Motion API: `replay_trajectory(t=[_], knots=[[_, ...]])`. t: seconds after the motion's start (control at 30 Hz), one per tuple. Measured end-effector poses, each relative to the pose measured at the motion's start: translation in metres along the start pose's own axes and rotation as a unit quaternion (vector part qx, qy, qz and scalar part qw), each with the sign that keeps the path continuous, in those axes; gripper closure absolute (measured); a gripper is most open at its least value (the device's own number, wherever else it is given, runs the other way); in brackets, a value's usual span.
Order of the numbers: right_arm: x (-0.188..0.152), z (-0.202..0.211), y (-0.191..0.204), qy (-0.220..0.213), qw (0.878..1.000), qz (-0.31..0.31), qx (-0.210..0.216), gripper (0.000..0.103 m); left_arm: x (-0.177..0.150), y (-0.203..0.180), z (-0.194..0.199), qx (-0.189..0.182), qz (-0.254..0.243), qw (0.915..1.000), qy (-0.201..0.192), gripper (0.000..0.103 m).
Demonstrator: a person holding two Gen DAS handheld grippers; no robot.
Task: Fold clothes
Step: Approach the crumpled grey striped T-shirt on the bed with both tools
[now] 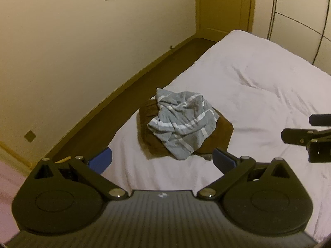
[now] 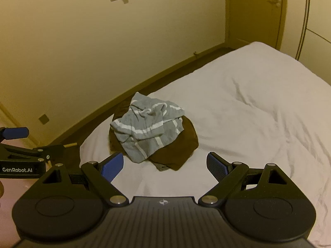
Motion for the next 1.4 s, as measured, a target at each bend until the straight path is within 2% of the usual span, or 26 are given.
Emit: replay_trajectory(t=[0.47,0.57,0.9,1.03,1.4], knots=[[0.026,-0.026,0.056,0.01,0.999,-0.016,-0.029,0.014,0.025,0.052,-0.013,-0.057,-0.01,0.9983,0.0,0.001],[0.028,-0.034,0.064,0.012,0.999,-0.018,-0.034,0.014,0.026,0.06,-0.017,-0.058,-0.018,0.9982,0.001,0.001],[0.029,-0.052,0.075,0.026,0.998,-0.028,-0.05,0.014,0.028,0.079,-0.034,-0.081,-0.019,0.9964,0.017,0.001],[0.028,-0.057,0.08,0.034,0.997,-0.029,-0.057,0.014,0.027,0.09,-0.039,-0.096,-0.004,0.9949,0.029,0.001],[0.027,-0.062,0.09,0.044,0.996,-0.035,-0.065,0.014,0.029,0.101,-0.047,-0.11,-0.011,0.9935,0.025,0.001]])
Point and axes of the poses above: each gripper's, at about its wrist camera, not at the fingertips, and z roughly against the way its jaws point, y to its left, x to its top, the point moved 3 cm from there along -z, roughly the way its jaws point, and after that the axes turned 6 degrees about -x, right-handed, at the moved point
